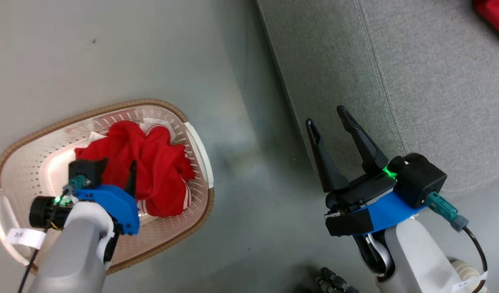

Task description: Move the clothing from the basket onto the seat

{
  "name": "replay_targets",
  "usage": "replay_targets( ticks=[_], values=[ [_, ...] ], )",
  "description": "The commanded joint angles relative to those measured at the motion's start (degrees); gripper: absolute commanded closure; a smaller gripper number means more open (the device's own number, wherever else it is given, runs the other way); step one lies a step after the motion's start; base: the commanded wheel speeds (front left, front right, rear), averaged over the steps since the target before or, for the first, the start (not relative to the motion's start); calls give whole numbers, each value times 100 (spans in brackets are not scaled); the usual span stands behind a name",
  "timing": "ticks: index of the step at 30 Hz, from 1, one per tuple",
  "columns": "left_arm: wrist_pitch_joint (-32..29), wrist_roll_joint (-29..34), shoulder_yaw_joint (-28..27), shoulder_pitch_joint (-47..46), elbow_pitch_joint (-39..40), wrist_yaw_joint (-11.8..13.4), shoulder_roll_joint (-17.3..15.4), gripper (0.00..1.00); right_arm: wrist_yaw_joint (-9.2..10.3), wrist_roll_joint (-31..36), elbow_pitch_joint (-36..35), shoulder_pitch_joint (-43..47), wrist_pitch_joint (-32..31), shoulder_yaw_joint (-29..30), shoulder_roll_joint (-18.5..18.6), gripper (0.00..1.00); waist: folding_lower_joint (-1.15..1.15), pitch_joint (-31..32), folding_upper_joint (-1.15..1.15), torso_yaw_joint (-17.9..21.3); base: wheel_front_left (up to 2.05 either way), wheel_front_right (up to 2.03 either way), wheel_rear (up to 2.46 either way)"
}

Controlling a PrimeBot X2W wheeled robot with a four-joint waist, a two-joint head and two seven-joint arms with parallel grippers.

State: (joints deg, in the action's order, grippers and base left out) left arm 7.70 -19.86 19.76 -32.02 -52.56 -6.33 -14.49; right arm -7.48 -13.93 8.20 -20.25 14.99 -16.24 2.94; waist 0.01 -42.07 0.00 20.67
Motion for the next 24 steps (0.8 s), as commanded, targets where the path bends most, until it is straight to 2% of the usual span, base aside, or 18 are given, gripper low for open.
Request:
replay_targets(
  ticks=[1, 13, 24],
  values=[
    [-38, -43, -32, -160, -81, 44, -51, 0, -3, -58, -50, -115, 28, -16, -9, 0, -1, -164, 0, 120, 0, 0, 0],
    [-946, -419, -246, -656, -899, 262, 59, 0, -3, -123, -189, -244, 26, -124, -9, 0, -1, -499, 0, 245, 0, 0, 0],
    [-1399, -609, -232, -802, -1191, 181, 143, 0, -3, -154, -242, -299, 26, -201, -9, 0, -1, -661, 0, 306, 0, 0, 0]
  ],
)
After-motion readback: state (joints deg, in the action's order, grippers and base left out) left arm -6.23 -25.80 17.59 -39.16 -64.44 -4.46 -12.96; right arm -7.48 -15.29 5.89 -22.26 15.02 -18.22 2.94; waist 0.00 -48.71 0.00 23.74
